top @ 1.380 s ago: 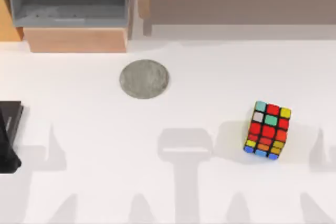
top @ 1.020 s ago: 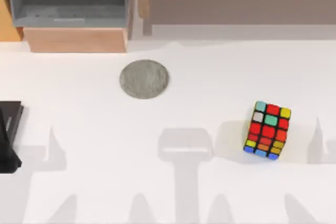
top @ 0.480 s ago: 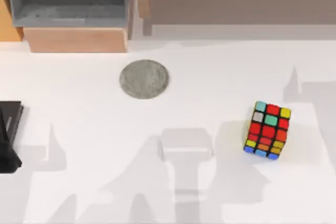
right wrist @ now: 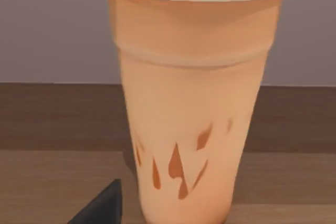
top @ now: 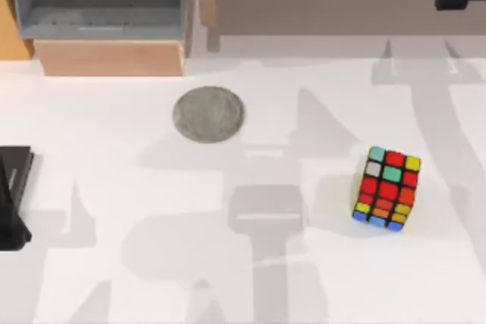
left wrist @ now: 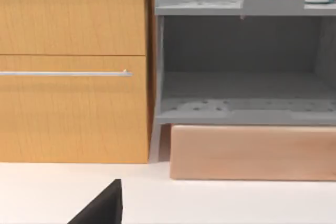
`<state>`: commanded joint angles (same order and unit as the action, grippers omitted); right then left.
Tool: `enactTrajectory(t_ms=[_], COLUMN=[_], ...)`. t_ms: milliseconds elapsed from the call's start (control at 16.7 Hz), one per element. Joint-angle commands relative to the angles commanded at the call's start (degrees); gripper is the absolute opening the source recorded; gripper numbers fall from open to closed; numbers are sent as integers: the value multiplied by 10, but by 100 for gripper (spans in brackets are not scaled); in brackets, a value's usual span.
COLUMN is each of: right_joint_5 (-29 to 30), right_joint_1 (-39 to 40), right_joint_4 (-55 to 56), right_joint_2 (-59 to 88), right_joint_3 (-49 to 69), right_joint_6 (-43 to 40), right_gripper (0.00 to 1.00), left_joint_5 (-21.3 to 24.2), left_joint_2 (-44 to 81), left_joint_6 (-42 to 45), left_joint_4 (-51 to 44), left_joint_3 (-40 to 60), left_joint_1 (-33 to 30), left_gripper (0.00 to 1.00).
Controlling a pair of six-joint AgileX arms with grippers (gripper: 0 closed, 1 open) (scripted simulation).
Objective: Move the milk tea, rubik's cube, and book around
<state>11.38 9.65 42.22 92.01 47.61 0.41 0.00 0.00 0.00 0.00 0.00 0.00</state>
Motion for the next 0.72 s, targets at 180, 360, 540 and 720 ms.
enactTrajectory(t_ms=[180,360,540,720], right_joint_5=[12,17,17,16], right_joint_1=[10,14,14,11], right_joint_4=[48,70,70,68], right_joint_2=[86,123,124,123], right_joint_3=[53,78,78,77], right_joint_6=[-2,-3,-3,-3], right_gripper=[100,100,100,100], left_joint_5=[0,0,0,0], left_joint_2=[0,0,0,0], left_joint_6=[0,0,0,0], left_joint_4=[0,0,0,0], left_joint_3=[0,0,0,0], left_joint_1=[0,0,0,0], left_gripper=[100,100,100,100])
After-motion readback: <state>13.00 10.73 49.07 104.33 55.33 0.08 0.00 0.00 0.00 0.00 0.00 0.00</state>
